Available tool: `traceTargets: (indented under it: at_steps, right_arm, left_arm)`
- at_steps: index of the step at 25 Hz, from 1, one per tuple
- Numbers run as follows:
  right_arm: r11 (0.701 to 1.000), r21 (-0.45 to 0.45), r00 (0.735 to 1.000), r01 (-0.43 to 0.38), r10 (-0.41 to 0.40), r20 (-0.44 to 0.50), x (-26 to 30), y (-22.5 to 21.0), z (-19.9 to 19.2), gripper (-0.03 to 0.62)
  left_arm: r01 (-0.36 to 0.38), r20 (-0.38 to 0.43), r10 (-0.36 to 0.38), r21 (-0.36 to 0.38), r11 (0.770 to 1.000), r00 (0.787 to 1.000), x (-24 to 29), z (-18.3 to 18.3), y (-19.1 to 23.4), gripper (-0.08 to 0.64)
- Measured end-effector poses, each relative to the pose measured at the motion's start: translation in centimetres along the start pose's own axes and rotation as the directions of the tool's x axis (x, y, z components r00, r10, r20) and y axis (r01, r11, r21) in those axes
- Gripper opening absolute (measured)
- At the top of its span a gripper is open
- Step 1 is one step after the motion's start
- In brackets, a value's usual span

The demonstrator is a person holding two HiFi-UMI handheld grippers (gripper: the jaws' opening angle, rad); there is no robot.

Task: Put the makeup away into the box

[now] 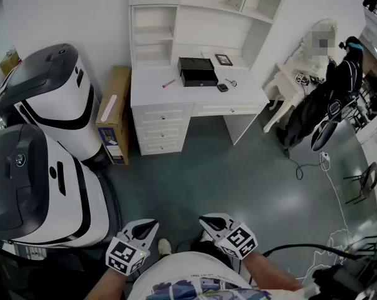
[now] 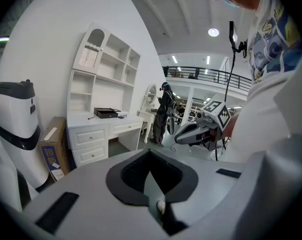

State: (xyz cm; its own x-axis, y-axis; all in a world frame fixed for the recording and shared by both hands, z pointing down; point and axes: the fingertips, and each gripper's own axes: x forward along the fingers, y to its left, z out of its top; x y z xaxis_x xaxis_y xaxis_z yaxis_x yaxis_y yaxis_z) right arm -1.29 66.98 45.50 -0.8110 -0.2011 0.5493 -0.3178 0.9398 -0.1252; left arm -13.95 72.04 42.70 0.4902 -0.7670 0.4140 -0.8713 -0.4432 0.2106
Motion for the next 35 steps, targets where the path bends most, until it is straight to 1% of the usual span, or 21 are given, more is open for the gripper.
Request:
traceTargets:
  at_steps: [3,7,10,13,16,18,22,25,30,31,33,34,35]
  right_arm:
    - [1.000,-0.004,1.000,0.012,-0.012,-0.015,0.5,1.0,0.4,0.025]
    - [0.999,-0.008,0.999,0.031,-0.031,-0.033,0.5,1.6,0.9,0.025]
    - [0.999,-0.012,0.998,0.035,-0.036,-0.057,0.2,1.7,0.6,0.025]
    - [0.999,-0.024,0.997,0.033,-0.034,-0.071,0.5,1.2,0.7,0.025]
    - [0.999,-0.027,0.997,0.023,-0.025,-0.068,1.3,0.0,1.2,0.025]
    - [1.000,-0.021,0.998,0.014,-0.015,-0.058,2.0,-1.0,1.7,0.025]
    - [1.000,-0.002,1.000,-0.001,0.001,-0.020,3.6,-4.2,2.9,0.025]
    - [1.000,-0.005,1.000,0.016,-0.016,0.020,4.3,-8.1,4.6,0.026]
    - [0.999,0.003,0.997,0.036,-0.036,0.072,5.3,-14.4,7.1,0.032]
    - [0.999,0.004,0.996,0.043,-0.043,0.076,5.2,-15.6,7.3,0.049]
    - [0.998,0.007,0.995,0.060,-0.060,0.083,5.0,-18.3,7.6,0.115]
    - [0.998,0.011,0.994,0.067,-0.068,0.087,4.9,-19.7,7.7,0.129]
    - [0.997,0.015,0.993,0.073,-0.074,0.092,4.9,-21.0,7.7,0.128]
  left_arm:
    - [0.030,0.018,-0.030,-0.001,1.000,0.999,-0.3,0.1,0.4,0.014]
    - [0.067,0.041,-0.066,-0.020,0.998,0.997,0.0,0.2,0.7,0.014]
    - [0.091,0.050,-0.091,-0.014,0.996,0.995,0.7,0.3,0.4,0.014]
    - [0.094,0.053,-0.093,-0.019,0.995,0.994,1.2,0.4,0.7,0.014]
    - [0.084,0.046,-0.083,-0.029,0.996,0.995,2.0,0.5,1.2,0.014]
    - [0.077,0.037,-0.076,-0.023,0.997,0.996,2.8,0.8,1.7,0.014]
    - [0.053,0.011,-0.053,-0.008,0.999,0.999,4.9,2.0,3.8,0.014]
    - [0.040,-0.002,-0.040,0.000,0.999,0.999,7.4,4.2,5.2,0.014]
    - [0.028,-0.039,-0.026,0.063,0.998,0.999,12.5,8.4,8.1,0.014]
    - [0.024,-0.040,-0.022,0.070,0.997,0.999,13.6,9.2,8.5,0.014]
    - [0.018,-0.037,-0.015,0.082,0.996,0.999,15.7,10.9,9.0,0.015]
    - [0.015,-0.037,-0.012,0.087,0.996,0.999,16.8,11.7,9.2,0.014]
    - [0.013,-0.037,-0.009,0.091,0.996,0.999,17.9,12.3,9.5,0.015]
